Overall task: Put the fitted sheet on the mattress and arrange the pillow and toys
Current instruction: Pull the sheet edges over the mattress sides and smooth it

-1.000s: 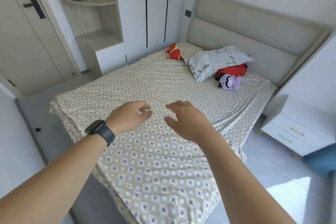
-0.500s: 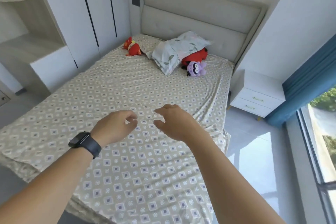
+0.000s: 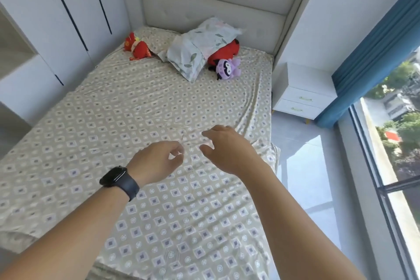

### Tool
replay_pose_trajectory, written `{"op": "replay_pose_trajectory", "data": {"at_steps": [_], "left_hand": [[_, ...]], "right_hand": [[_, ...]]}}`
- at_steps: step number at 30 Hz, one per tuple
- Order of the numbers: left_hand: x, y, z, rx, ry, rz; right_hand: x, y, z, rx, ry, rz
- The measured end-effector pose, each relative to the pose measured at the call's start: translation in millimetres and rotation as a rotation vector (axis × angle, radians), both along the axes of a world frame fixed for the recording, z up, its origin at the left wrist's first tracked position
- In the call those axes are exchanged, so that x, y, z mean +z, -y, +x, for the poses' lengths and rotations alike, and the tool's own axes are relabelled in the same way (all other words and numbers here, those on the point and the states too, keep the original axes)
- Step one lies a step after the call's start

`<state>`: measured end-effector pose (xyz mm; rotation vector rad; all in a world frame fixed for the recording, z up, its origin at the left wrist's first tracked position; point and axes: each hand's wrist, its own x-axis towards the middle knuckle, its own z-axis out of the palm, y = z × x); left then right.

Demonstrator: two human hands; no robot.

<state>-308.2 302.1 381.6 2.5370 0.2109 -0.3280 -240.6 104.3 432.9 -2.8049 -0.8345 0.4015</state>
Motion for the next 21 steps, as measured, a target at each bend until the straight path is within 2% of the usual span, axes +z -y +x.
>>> {"op": "replay_pose_trajectory", "data": {"at_steps": [5, 10, 16, 21], "left_hand": [[4, -36, -34, 0.118, -0.018, -0.001], [13, -121, -45, 0.17, -0.007, 0.028], [7, -229, -30, 0.089, 0.027, 0.018], [10, -346, -32, -0.033, -0.054, 0.104]], "right_hand": [[6, -44, -4, 0.119, 0.031, 0.037], [16, -112, -19, 0.166, 0.058, 0.087], [10, -220, -11, 0.071, 0.069, 0.101], [8, -331, -23, 0.006, 0.05, 0.16]]}}
